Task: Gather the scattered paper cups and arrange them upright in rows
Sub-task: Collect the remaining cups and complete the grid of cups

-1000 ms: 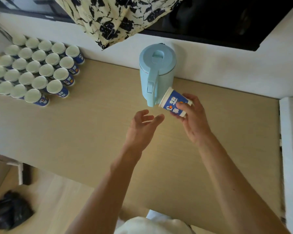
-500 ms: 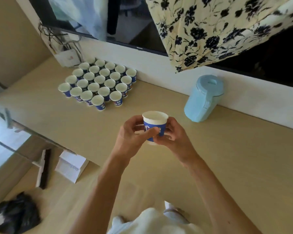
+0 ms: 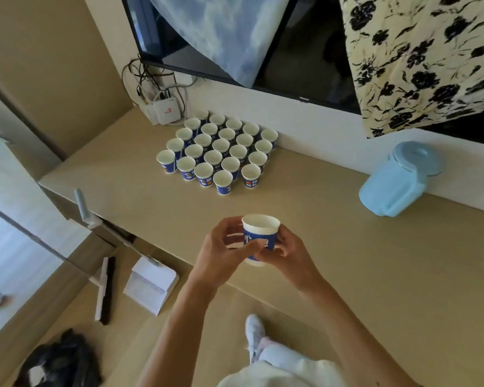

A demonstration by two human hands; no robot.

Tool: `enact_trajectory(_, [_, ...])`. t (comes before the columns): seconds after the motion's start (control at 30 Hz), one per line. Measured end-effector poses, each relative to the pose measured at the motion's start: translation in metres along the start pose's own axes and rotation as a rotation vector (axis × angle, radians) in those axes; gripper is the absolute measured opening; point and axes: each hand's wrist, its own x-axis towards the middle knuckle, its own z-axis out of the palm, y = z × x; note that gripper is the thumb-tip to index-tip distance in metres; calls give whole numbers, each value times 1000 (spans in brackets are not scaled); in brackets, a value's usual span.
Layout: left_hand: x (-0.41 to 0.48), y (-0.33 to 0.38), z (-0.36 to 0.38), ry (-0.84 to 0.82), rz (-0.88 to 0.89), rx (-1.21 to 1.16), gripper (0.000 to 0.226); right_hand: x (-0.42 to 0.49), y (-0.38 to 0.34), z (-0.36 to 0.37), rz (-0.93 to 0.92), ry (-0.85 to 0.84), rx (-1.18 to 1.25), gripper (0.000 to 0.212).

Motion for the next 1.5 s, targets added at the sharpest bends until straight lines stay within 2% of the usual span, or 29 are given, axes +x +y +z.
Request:
enact_trajectory(0.2, [63,-22,-32,93,-106,8,43,83,44,13,66,150,56,70])
enact_trajectory(0.33, [110,-31,-47,134,-153,33,36,145,78,26,97,234,34,60])
enact_trajectory(0.5, [159,-34,-51,219,-224,-53,28,202,112,39,163,334,-49,56])
enact_trajectory(0.57, [173,-35,-49,220,-242,-68,30,219,123,43,154,377,-126,58])
enact_trajectory(0.63, [186,-36,-49,209,-244,-68,40,234,133,46,165,424,-188,58])
enact_trajectory(0.7, [193,-35,-49,184,-236,-53,47,247,136,48,160,459,-234,55])
enact_trajectory(0.83, [203,-40,-55,116,-234,9,37,261,145,54,175,518,-302,54])
enact_trajectory(1.0, [213,-41,-61,106,-232,3,44,270,162,57,160,540,-327,57])
enact_trajectory(1.17, [219,-45,-70,106,-226,7,26,280,162,58,152,552,-331,59])
enact_trajectory(1.33, [222,-44,-72,108,-222,10,35,290,166,54,143,571,-342,58])
enact_trajectory(1.5, [222,-47,-73,113,-237,13,29,292,165,54,145,563,-340,63])
